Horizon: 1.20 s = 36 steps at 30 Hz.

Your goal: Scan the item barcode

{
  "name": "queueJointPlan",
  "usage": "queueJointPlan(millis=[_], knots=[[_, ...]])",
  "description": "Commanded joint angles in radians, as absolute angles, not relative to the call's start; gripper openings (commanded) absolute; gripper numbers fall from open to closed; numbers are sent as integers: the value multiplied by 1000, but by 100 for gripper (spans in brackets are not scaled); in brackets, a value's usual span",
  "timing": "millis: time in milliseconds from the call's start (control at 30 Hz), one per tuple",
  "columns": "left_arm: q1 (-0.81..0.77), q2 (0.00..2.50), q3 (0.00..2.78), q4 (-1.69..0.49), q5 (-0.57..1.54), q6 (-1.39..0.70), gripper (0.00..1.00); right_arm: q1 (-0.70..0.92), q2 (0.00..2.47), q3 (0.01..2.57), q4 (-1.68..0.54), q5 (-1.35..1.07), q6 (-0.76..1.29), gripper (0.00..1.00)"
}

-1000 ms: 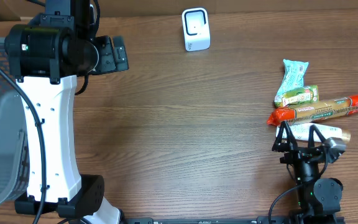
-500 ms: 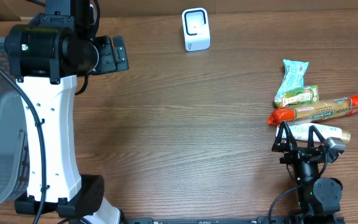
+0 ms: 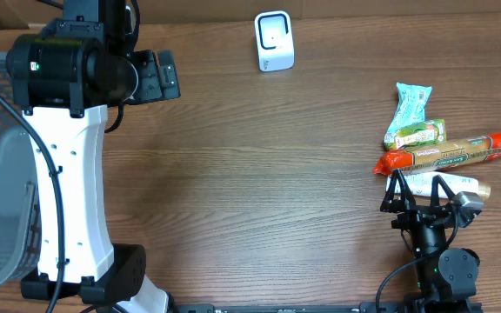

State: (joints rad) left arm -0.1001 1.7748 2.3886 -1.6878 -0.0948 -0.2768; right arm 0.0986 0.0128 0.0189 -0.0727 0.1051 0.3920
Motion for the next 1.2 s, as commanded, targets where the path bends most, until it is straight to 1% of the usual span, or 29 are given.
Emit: queueJointPlan(millis=[0,400,567,800,967,1167], knots=[[-99,1779,2391,-1689,-104,-258,100,97,3,8,-70,112,395,100],[-99,1777,2391,-1665,-101,-260,100,97,3,8,-70,112,395,100],[-104,1768,2389,-1690,-145,-253,100,97,3,8,-70,112,395,100],[-105,1656,2359,-1690,-202,-274,100,97,3,8,-70,112,395,100],[-105,1500,2214,-1685,-264,-366,100,97,3,8,-70,112,395,100],[-105,1246,1845,-1441,-253,-335,100,97,3,8,-70,112,395,100]])
